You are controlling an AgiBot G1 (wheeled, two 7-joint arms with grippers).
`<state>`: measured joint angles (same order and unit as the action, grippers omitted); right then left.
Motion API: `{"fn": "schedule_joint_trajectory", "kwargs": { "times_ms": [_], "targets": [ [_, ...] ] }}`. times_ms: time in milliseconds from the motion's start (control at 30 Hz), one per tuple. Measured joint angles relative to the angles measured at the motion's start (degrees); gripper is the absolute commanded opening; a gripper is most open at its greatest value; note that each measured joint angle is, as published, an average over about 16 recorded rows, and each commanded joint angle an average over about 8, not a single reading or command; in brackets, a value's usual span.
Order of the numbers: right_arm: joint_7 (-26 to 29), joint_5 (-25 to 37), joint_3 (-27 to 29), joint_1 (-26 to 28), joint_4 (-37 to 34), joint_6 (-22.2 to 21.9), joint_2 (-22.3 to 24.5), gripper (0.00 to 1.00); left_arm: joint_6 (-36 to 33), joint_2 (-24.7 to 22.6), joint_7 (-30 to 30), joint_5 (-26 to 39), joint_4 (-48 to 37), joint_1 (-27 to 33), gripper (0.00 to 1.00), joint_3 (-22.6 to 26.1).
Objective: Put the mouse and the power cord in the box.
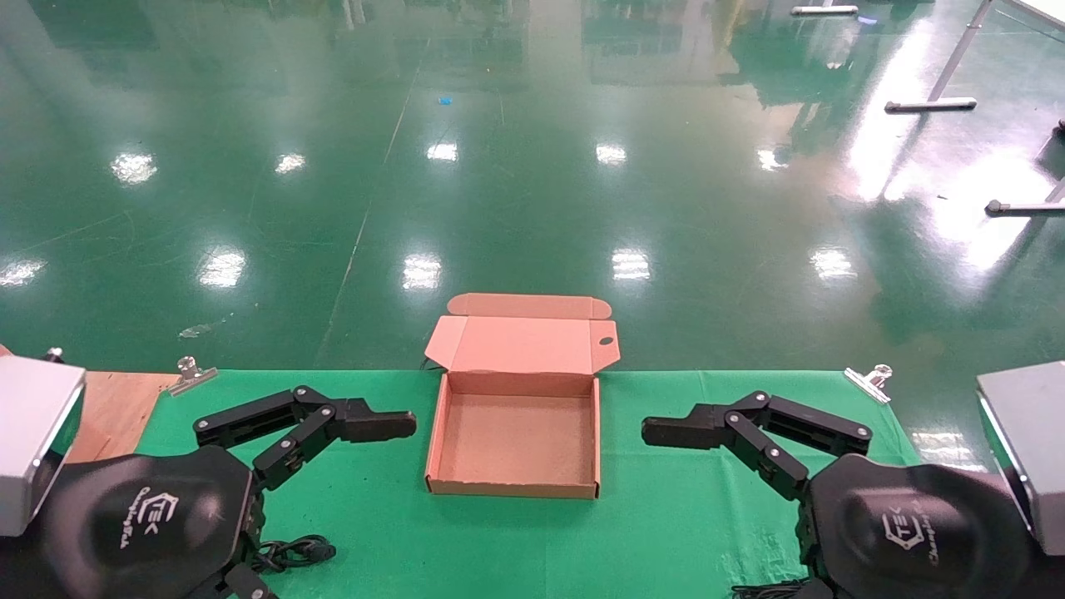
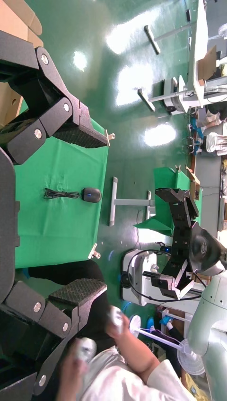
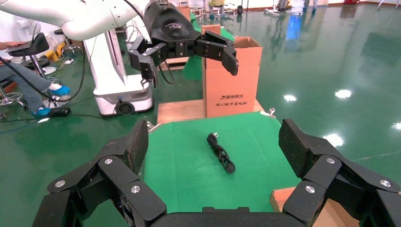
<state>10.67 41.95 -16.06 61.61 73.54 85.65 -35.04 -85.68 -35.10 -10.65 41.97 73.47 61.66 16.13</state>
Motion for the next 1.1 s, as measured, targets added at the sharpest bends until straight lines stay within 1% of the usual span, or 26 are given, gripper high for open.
{"fn": "schedule_joint_trajectory", "kwargs": {
  "times_ms": [133,267,400,533,700,833,967,1100],
  "targets": [
    [-1.3,2.49,-0.61,0.84,-0.05,0.24,0.09,1.0,-0.07,-0.49,0.22,1.58,-0.3,0.85,1.0,0.73],
    [-4.09,8.44,-2.4,3.13,-1.0,0.69,-0.39,1.0,-0.4,-1.71,0.82,6.09,-2.17,2.84,1.0,2.85],
    [-8.51,17.51,-5.44,6.79,-3.04,1.28,-1.79,1.0,-1.02,-3.82,2.49,13.64,-6.11,6.16,1.0,6.4],
    [-14.81,29.83,-9.93,11.57,-6.29,1.46,-4.3,1.0,-1.4,-6.64,5.48,23.57,-12.47,10.79,1.0,10.94],
    [-23.39,45.6,-16.29,17.39,-12.32,0.02,-8.86,1.0,-0.4,-10.52,10.87,37.49,-22.78,17.26,1.0,17.13],
    [-29.96,55.85,-20.62,21.02,-18.73,-2.35,-12.67,1.0,1.89,-13.55,15.84,47.52,-31.32,22.12,1.0,21.5],
    [-36.01,63.42,-23.95,23.71,-26.41,-5.37,-16.35,1.0,5.2,-16.28,20.53,55.48,-39.4,26.06,1.0,24.94],
    [-41.04,67.86,-26.03,25.41,-34.82,-8.44,-19.66,1.0,8.84,-18.74,24.59,60.92,-46.49,28.58,1.0,27.33]
  ]
}}
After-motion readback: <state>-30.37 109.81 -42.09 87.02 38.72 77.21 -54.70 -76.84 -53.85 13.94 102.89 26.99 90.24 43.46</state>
